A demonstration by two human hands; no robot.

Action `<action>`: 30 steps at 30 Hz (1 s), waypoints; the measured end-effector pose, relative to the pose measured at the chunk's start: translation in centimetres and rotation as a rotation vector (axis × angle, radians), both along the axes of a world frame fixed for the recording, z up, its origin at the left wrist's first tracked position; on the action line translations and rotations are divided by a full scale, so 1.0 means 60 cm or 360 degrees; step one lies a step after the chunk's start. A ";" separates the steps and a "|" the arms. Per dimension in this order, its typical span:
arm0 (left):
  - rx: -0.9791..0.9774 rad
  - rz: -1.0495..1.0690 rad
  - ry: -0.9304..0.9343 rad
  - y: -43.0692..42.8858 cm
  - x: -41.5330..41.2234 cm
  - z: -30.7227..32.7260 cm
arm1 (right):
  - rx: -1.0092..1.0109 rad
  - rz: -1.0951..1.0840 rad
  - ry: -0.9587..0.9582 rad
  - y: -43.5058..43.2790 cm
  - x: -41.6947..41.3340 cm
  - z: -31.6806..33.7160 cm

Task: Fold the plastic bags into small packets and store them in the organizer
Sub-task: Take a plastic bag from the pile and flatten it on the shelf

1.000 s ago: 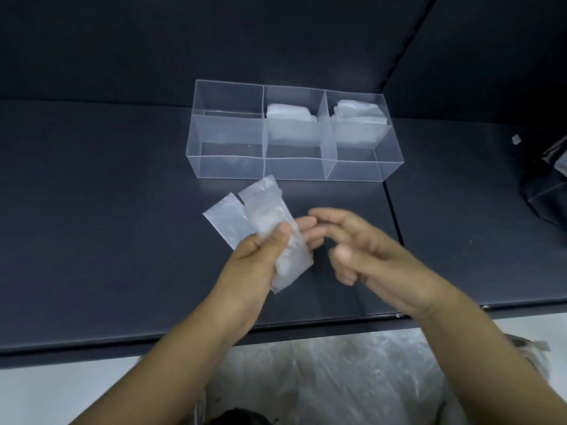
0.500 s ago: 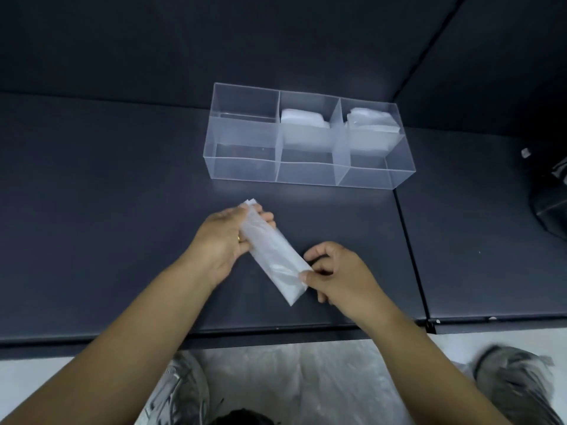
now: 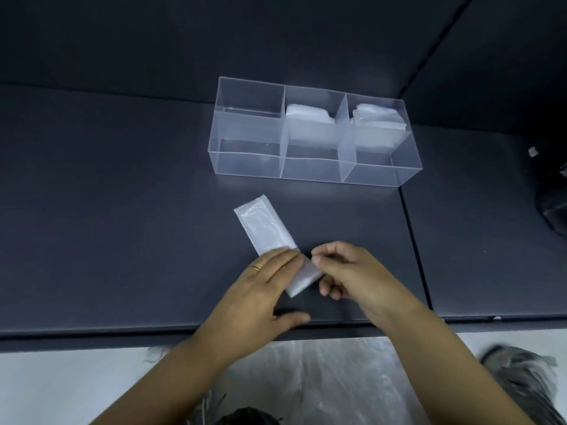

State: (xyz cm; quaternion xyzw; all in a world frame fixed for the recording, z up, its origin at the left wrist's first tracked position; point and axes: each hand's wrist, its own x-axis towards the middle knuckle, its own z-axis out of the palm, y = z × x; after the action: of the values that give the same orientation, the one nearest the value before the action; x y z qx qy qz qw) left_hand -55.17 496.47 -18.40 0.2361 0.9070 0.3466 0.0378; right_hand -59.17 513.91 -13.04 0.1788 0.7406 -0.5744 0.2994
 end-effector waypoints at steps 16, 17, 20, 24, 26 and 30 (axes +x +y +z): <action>0.0984 0.0720 -0.1050 -0.025 -0.090 0.034 | 0.0177 0.0081 0.0597 -0.051 -0.034 -0.039; 0.1014 0.0710 -0.1088 -0.023 -0.093 0.035 | 0.0215 0.0003 0.0607 -0.055 -0.036 -0.043; 0.1053 0.0690 -0.1147 -0.018 -0.101 0.037 | 0.0380 -0.0079 0.0630 -0.062 -0.035 -0.053; 0.1001 0.0972 -0.0888 -0.019 -0.106 0.036 | 0.0547 -0.0098 0.0632 -0.071 -0.036 -0.055; 0.0775 0.1072 -0.0486 -0.023 -0.102 0.031 | 0.0598 -0.0104 0.0613 -0.075 -0.040 -0.053; 0.0175 0.0840 0.0200 -0.029 -0.085 0.017 | 0.0650 -0.0151 0.0574 -0.084 -0.040 -0.048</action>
State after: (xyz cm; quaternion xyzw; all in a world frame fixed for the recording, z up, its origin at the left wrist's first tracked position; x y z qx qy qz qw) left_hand -60.25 494.72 -17.39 0.0143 0.9176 0.3778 -0.1229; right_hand -61.55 508.89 -15.93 0.1648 0.8731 -0.4492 0.0932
